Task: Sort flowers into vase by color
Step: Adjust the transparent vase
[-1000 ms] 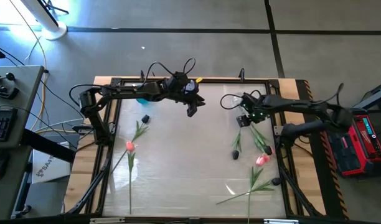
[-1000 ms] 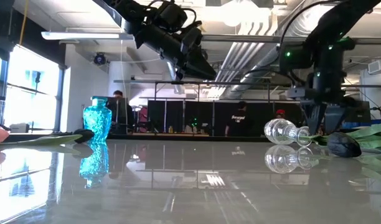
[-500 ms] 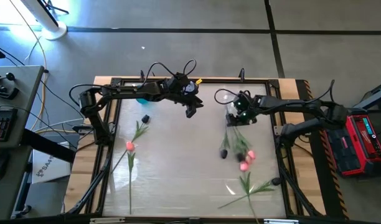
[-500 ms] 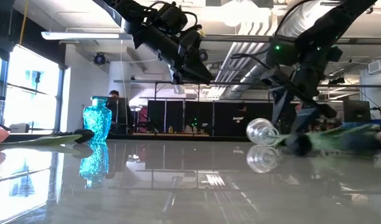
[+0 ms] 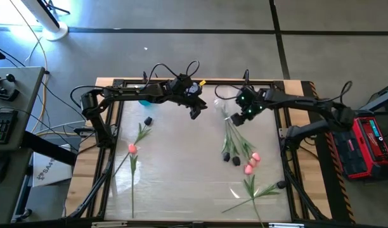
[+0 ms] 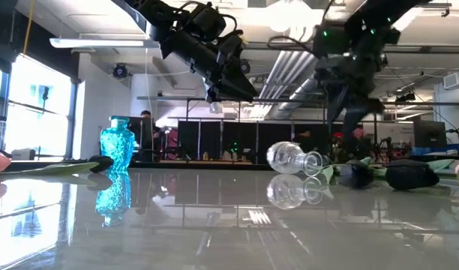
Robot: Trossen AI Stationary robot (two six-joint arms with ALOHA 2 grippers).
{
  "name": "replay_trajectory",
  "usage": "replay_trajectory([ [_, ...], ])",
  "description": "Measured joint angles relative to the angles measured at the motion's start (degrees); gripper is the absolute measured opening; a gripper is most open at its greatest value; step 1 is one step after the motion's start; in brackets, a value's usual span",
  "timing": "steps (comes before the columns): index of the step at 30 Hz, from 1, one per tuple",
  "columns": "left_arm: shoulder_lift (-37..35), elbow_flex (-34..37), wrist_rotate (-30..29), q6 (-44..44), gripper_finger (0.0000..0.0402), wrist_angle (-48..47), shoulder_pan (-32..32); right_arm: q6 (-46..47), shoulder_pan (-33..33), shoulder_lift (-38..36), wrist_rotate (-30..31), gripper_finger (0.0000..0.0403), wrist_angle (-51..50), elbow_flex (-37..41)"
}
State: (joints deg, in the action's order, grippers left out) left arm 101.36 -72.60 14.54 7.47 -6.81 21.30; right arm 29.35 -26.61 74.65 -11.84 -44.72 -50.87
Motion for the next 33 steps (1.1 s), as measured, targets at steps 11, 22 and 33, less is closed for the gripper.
replay_trajectory([
  [11, 0.0, 0.0, -3.2, -1.7, 0.0094, -0.7, -1.0, -11.9, -3.2, 8.8, 9.2, 0.0232, -8.7, -5.3],
  [22, 0.8, -3.4, -7.6, -19.5, 0.0114, -4.0, -6.4, -8.9, -3.6, -1.0, 8.3, 0.0232, -10.2, -5.3],
  [33, 12.4, -20.6, -7.8, -31.4, 0.0172, -19.4, -5.9, 1.3, -3.6, -16.7, 5.7, 0.0232, -11.8, -5.3],
])
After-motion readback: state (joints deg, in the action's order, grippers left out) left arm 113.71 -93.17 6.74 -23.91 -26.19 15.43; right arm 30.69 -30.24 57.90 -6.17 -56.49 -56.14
